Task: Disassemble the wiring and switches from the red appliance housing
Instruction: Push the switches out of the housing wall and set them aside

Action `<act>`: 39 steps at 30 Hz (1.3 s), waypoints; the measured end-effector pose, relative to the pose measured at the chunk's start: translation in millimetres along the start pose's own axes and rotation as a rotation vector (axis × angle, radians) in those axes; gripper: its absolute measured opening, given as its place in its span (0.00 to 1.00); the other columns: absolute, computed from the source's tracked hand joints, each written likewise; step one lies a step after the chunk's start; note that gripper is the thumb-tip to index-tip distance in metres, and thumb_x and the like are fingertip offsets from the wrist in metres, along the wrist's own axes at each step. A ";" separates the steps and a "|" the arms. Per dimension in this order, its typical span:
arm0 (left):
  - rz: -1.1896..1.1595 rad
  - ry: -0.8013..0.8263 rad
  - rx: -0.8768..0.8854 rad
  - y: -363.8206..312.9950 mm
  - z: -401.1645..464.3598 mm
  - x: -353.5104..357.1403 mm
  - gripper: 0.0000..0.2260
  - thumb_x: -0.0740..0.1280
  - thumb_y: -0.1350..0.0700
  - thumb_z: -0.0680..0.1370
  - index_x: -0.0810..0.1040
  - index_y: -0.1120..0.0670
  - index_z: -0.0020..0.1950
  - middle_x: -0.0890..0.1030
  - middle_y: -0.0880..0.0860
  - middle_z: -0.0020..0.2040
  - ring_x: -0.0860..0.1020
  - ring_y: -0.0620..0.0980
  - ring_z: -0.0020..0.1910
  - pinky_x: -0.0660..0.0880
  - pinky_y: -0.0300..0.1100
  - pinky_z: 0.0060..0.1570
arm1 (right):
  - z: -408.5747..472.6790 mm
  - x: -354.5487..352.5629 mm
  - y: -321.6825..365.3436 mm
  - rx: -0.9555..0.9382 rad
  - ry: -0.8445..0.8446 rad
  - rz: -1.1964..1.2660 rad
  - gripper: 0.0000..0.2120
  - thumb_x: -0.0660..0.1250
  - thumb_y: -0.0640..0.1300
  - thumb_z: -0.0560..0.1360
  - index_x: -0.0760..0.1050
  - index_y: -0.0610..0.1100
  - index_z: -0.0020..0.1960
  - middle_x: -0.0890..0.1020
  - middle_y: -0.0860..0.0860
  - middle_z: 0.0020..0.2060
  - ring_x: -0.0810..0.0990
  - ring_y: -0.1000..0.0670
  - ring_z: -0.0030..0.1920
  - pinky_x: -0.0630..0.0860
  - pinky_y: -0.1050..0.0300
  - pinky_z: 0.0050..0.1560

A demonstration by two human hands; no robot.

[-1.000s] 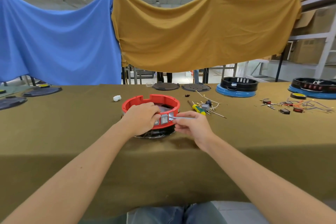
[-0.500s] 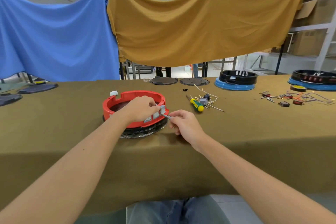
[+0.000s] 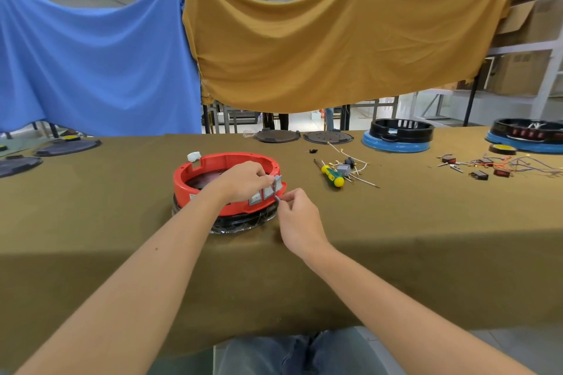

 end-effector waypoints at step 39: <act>-0.071 -0.022 0.015 1.0 -3.0 -1.2 0.18 0.62 0.48 0.83 0.80 0.63 0.55 0.81 0.63 0.53 0.73 0.51 0.43 0.69 0.46 0.45 | -14.5 52.8 17.8 0.548 -0.284 0.551 0.09 0.53 0.39 0.82 0.61 0.41 0.61 0.73 0.42 0.59 0.72 0.42 0.54 0.69 0.50 0.50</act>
Point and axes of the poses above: each hand's wrist, its own z-axis towards the middle knuckle, its own x-axis out of the palm, y = z × x, the point moved 7 cm from there along z, towards the middle knuckle
